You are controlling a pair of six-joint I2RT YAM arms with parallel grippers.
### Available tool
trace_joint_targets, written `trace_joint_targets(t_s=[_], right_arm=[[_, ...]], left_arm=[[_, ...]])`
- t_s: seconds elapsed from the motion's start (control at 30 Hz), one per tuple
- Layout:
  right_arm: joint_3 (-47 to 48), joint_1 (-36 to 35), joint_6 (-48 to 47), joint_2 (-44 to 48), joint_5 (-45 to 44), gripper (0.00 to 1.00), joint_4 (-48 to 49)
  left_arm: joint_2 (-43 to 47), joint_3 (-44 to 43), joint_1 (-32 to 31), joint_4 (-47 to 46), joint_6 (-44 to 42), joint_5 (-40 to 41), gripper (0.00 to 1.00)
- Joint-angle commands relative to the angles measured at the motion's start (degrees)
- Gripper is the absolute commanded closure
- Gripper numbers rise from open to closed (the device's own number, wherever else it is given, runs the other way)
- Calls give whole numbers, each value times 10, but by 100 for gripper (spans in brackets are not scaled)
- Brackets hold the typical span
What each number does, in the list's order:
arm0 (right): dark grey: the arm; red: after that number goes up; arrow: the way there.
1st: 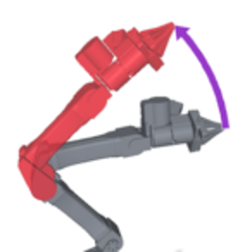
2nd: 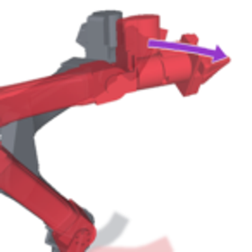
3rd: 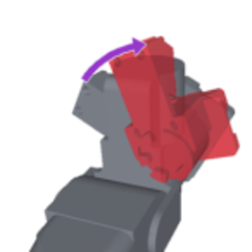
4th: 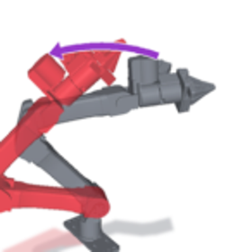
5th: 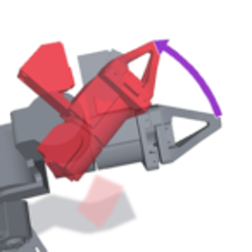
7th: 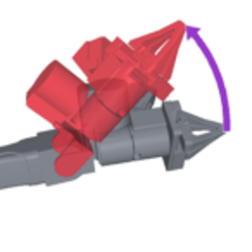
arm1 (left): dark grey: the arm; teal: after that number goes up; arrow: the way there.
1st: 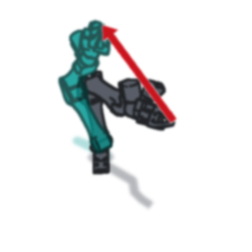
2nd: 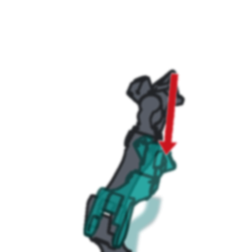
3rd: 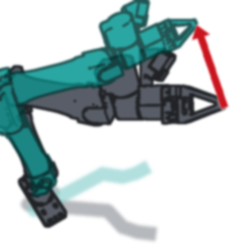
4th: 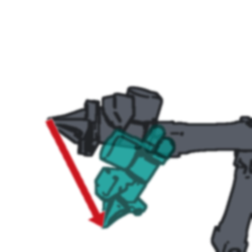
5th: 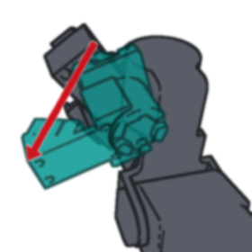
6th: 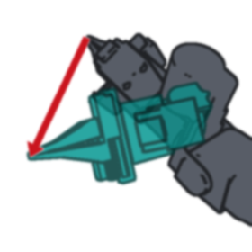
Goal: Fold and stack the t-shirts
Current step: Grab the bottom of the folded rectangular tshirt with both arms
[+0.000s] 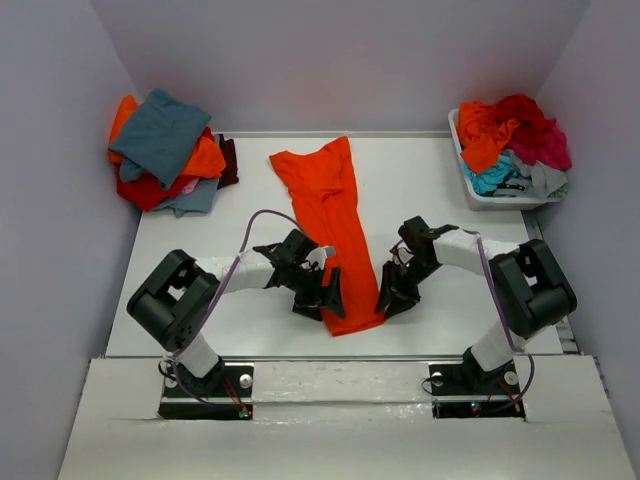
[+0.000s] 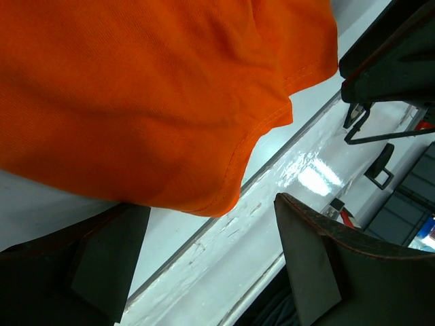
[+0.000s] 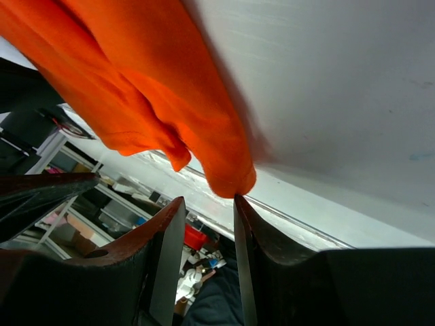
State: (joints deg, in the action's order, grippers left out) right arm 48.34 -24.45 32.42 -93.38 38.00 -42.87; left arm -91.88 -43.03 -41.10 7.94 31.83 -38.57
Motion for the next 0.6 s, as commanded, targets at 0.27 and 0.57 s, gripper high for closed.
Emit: trace_joint_targets(t_s=[0.27, 0.57], right_arm=[[39, -4, -18, 10, -43, 59, -41], [37, -9, -6, -2, 15, 60, 1]], left_arm=[[-29, 5, 7, 78, -50, 100, 11], [-9, -1, 23, 115, -26, 180, 11]])
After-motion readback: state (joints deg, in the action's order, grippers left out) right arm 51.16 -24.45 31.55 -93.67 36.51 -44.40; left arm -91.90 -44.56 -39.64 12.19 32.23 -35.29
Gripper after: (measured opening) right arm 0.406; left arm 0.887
